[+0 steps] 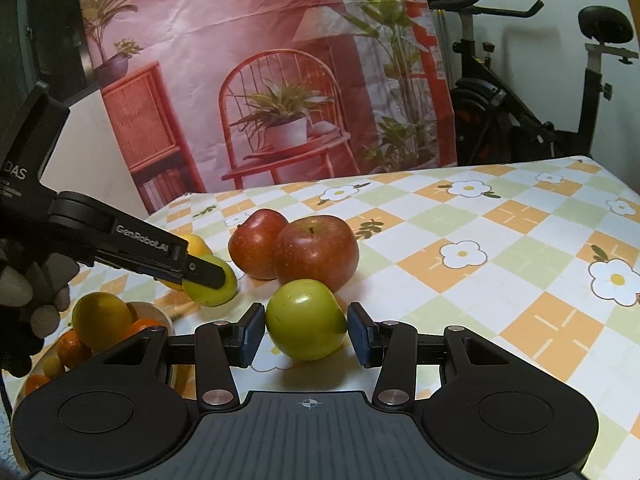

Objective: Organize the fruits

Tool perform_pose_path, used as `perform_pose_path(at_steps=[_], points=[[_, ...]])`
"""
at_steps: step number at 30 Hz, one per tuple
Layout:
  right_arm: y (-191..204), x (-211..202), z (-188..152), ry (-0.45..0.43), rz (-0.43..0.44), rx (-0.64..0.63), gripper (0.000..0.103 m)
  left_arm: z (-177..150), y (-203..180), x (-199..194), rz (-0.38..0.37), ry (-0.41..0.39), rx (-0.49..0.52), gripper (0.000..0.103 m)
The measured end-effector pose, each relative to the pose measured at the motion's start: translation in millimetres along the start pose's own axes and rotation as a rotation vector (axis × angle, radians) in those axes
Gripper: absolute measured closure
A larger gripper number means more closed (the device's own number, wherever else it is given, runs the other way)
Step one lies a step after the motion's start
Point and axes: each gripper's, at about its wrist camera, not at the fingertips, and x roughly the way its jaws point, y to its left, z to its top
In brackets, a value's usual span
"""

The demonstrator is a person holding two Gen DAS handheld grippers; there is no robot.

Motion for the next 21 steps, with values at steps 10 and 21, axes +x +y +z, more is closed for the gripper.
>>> perform_pose_path(at_steps=[10,21], points=[[0.5,3.0,-0.2,0.008,0.005,0.000,0.061,-1.1,1.8,5.1,0.011,0.002,-0.002,0.053],[1.3,5.2,0.3,0.012,0.010,-0.002,0.061,-9.2,-0.7,-4.9,-0.016,-0.011,0.027,0.053]])
